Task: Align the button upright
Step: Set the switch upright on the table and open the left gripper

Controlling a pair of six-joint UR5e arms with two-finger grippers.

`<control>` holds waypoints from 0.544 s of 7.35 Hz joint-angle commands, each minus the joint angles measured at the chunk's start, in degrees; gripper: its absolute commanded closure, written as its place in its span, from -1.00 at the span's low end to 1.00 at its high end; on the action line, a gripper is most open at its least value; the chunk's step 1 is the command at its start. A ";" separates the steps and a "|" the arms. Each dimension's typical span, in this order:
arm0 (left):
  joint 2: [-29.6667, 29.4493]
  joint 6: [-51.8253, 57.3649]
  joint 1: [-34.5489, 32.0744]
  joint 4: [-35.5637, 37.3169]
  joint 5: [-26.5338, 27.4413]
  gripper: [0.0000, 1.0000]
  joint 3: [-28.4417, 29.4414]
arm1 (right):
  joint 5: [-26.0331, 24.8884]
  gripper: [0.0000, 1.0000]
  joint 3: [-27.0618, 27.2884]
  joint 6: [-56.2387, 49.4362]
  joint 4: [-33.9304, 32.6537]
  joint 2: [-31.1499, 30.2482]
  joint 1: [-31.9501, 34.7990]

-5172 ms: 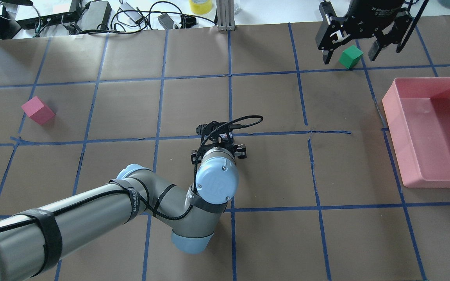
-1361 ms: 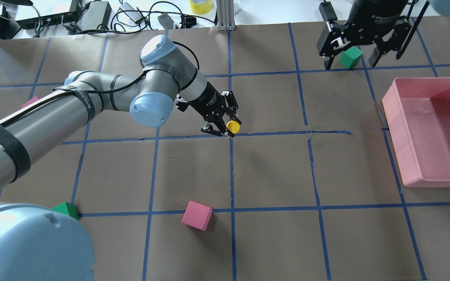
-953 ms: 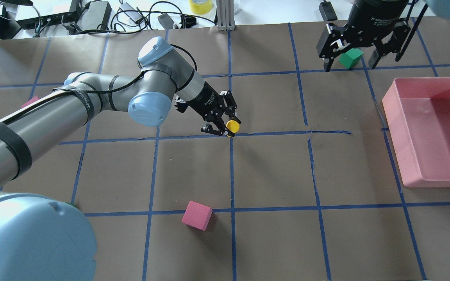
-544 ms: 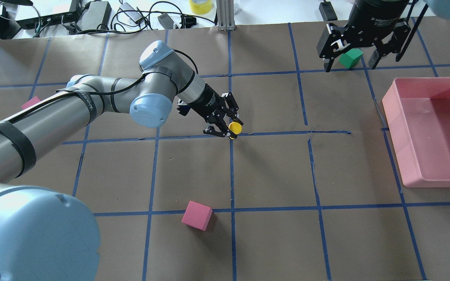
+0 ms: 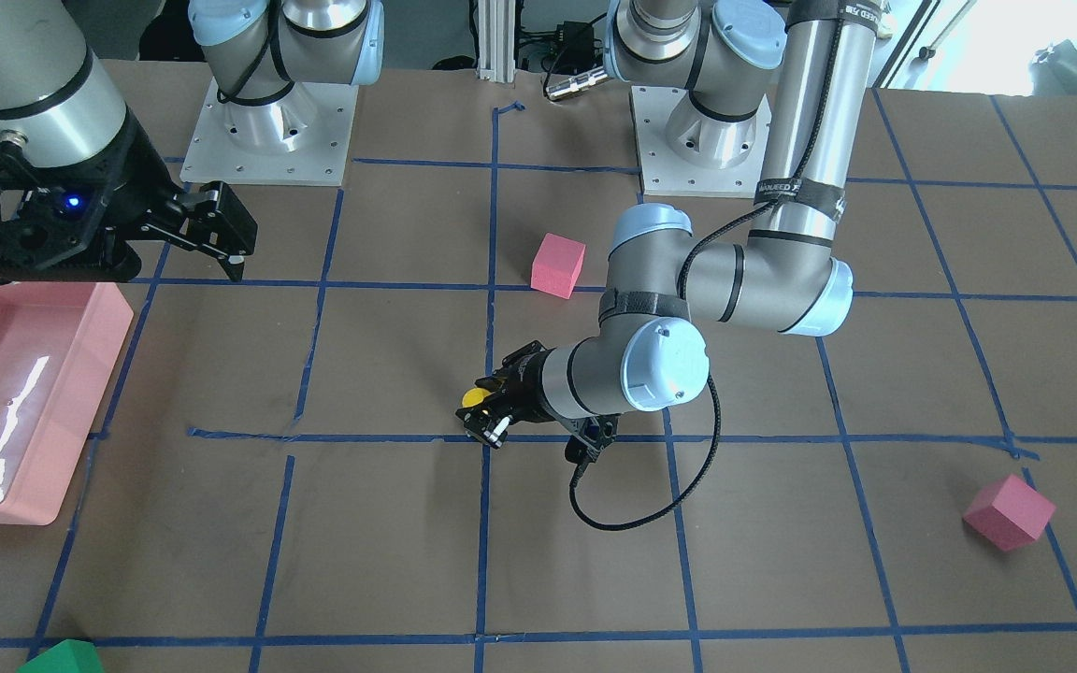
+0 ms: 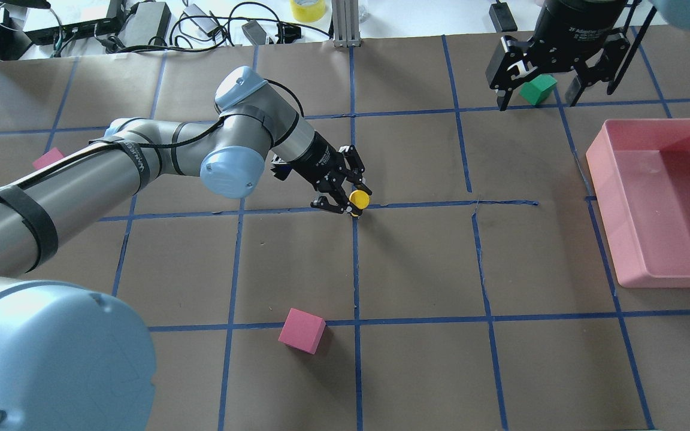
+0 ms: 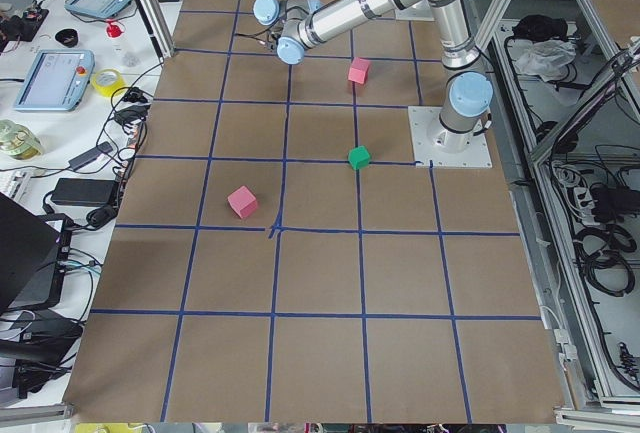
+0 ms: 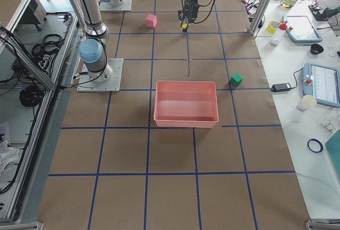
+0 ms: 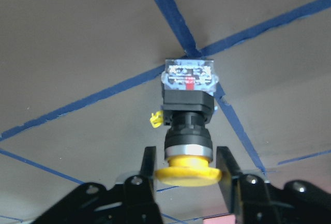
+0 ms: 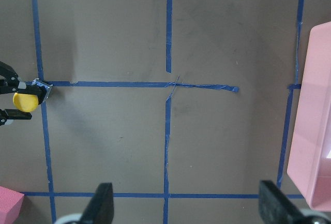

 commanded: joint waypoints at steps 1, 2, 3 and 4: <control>1.41 0.05 0.00 0.21 0.55 -1.00 0.42 | -0.01 -1.00 0.00 -0.09 0.00 0.00 -0.01; 2.73 0.92 0.09 0.38 1.77 -1.00 0.77 | -0.01 -1.00 0.00 -0.09 0.00 0.00 -0.01; 5.09 4.06 0.00 0.56 7.17 -1.00 0.78 | -0.01 -1.00 0.00 0.00 0.00 0.00 -0.01; 8.33 6.53 -0.17 -0.14 8.10 -1.00 0.69 | -0.01 -1.00 0.00 -0.09 0.00 0.00 -0.01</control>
